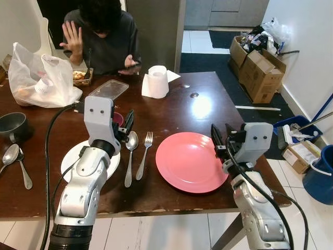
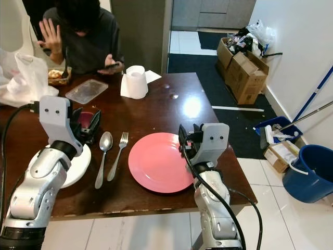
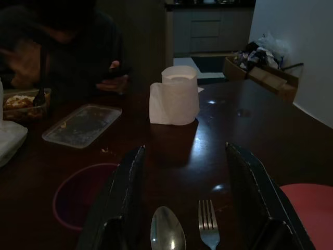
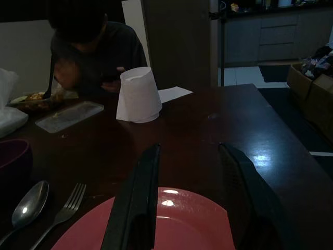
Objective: Setting the table
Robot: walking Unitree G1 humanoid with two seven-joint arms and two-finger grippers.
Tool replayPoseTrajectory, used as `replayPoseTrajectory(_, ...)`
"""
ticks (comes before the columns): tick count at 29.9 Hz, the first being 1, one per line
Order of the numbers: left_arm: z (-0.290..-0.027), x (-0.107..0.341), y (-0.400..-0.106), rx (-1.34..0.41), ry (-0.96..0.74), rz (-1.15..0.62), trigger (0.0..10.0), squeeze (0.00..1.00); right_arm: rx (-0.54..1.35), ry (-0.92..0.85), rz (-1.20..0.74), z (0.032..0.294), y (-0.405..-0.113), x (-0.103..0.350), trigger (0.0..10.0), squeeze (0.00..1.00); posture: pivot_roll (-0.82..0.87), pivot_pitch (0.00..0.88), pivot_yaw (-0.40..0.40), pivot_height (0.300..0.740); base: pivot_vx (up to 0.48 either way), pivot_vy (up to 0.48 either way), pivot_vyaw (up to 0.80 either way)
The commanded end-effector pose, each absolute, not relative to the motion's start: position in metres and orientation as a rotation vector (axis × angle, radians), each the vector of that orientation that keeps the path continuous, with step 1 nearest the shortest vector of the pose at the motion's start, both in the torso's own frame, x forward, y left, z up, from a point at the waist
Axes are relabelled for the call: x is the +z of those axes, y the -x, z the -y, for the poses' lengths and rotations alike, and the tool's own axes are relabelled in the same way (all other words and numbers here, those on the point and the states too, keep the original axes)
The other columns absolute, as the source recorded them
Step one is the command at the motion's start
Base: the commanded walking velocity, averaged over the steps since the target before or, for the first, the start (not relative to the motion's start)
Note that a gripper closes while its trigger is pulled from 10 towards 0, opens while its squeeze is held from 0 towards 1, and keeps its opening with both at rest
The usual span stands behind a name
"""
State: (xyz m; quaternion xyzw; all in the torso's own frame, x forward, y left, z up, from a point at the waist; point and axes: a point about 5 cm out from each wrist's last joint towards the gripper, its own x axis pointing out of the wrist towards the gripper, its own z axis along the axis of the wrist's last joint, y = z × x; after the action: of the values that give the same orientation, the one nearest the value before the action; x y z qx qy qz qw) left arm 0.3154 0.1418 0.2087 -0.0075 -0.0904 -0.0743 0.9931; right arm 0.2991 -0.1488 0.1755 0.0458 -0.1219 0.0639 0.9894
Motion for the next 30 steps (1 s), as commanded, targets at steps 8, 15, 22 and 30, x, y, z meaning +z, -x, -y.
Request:
replayPoseTrajectory(8,-0.142,0.208,-0.315,-0.146,-0.027,0.171,10.0,0.00,0.117,-0.082,0.246,0.150,-0.302,0.175,10.0,0.00,0.06,0.000,0.092,0.740,0.000,0.000,0.00)
replayPoseTrajectory(15,-0.140,0.209,-0.315,-0.150,-0.034,0.179,10.0,0.00,0.115,-0.078,0.247,0.151,-0.302,0.176,10.0,0.00,0.04,0.000,0.084,0.740,0.000,0.000,0.00)
replayPoseTrajectory(22,-0.140,0.212,-0.315,-0.147,-0.051,0.197,10.0,0.00,0.103,-0.065,0.238,0.155,-0.303,0.176,10.0,0.00,0.00,0.000,0.081,0.740,0.000,0.000,0.00)
replayPoseTrajectory(30,-0.140,0.212,-0.320,-0.179,-0.102,0.187,10.0,0.00,0.070,-0.051,0.212,0.162,-0.296,0.171,10.0,0.00,-0.04,0.000,0.102,0.740,0.000,0.000,0.00)
